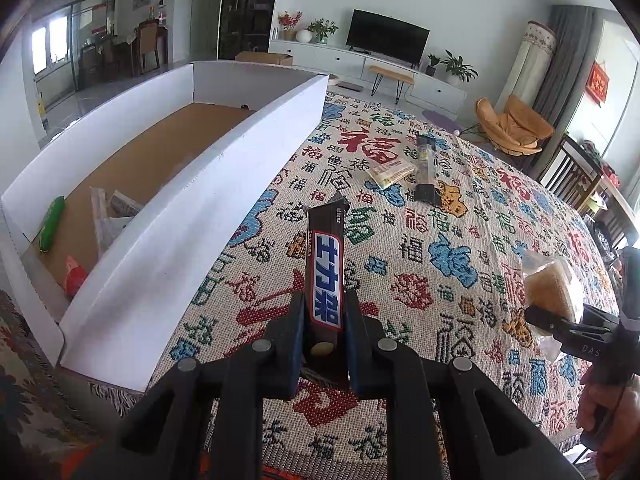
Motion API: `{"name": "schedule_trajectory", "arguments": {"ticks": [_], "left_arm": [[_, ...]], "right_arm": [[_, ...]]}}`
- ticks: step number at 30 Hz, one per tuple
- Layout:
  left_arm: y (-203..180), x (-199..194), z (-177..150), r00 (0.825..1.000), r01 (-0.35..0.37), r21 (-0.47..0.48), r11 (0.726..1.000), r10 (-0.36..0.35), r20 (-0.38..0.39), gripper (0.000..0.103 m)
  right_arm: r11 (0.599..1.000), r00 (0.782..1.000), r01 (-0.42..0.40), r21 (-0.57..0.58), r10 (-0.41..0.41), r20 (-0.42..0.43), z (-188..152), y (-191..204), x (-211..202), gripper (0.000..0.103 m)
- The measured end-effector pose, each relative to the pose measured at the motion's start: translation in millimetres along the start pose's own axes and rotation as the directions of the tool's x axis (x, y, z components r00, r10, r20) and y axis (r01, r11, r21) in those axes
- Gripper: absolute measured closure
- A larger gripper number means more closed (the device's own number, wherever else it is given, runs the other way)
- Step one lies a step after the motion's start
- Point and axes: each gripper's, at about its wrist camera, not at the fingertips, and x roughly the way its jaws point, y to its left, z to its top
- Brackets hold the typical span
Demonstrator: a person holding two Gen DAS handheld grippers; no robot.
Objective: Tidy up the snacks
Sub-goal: 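Grasp the chocolate bar with the left tool while the right tool holds the bread bag, then carry the bread bag and chocolate bar over the box and open both tools, then move both open tools back over the blanket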
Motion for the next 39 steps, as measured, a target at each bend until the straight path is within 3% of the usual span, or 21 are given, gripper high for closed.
{"name": "schedule_trajectory", "arguments": {"ticks": [6, 10, 13, 15, 18, 21, 22, 23, 25, 26, 29, 32, 35, 39], "left_arm": [[4, -1, 0, 1.0, 0.001, -0.009, 1.0, -0.001, -0.009, 0.085], [19, -16, 16, 0.993, 0.113, -0.064, 0.992, -0.114, -0.028, 0.085], [48, -38, 45, 0.99, 0.143, -0.092, 0.985, -0.142, 0.008, 0.085], [77, -49, 66, 0.992, 0.12, -0.115, 0.986, -0.116, 0.039, 0.085], [128, -50, 93, 0.999, 0.011, -0.146, 0.989, -0.003, 0.054, 0.085], [179, -36, 108, 0.994, -0.101, -0.184, 0.978, 0.108, 0.028, 0.082], [194, -30, 112, 0.99, -0.137, -0.199, 0.97, 0.142, 0.011, 0.071], [207, -25, 114, 0.986, -0.163, -0.214, 0.963, 0.166, -0.006, 0.046], [228, -23, 115, 0.978, -0.2, -0.246, 0.948, 0.207, 0.004, 0.018], [234, -25, 114, 0.975, -0.209, -0.261, 0.942, 0.222, 0.021, 0.017], [239, -28, 104, 0.979, -0.18, -0.293, 0.939, 0.201, 0.043, 0.017], [217, -35, 88, 0.982, -0.143, -0.284, 0.948, 0.172, 0.077, 0.017], [170, -42, 79, 0.991, -0.059, -0.203, 0.977, 0.082, 0.105, 0.017], [91, -42, 63, 0.989, 0.122, -0.091, 0.988, -0.113, 0.097, 0.006]], "right_arm": [[0.999, 0.999, -0.021, -0.047, 0.019, -0.027, 4, 20, 10, 0.029], [0.995, 0.998, -0.05, -0.087, 0.047, -0.032, 25, 45, 9, 0.029], [0.984, 0.995, -0.096, -0.153, 0.097, -0.001, 65, 84, 1, 0.029], [0.966, 0.99, -0.129, -0.223, 0.139, 0.032, 98, 124, -6, 0.029], [0.924, 0.97, -0.203, -0.323, 0.235, 0.061, 147, 195, -10, 0.029], [0.88, 0.945, -0.272, -0.389, 0.321, 0.068, 186, 268, 4, 0.027], [0.864, 0.937, -0.295, -0.407, 0.346, 0.056, 197, 291, 13, 0.027], [0.849, 0.929, -0.328, -0.414, 0.369, 0.022, 206, 311, 26, 0.025], [0.843, 0.919, -0.383, -0.378, 0.388, -0.068, 219, 341, 56, 0.024], [0.846, 0.915, -0.399, -0.354, 0.393, -0.094, 223, 350, 68, 0.024], [0.846, 0.902, -0.424, -0.325, 0.427, -0.065, 226, 355, 74, 0.024], [0.848, 0.9, -0.415, -0.329, 0.435, -0.011, 217, 333, 62, 0.024], [0.876, 0.932, -0.323, -0.359, 0.361, 0.042, 189, 293, 52, 0.024], [0.931, 0.988, -0.126, -0.342, 0.15, 0.045, 137, 207, 65, 0.024]]}}
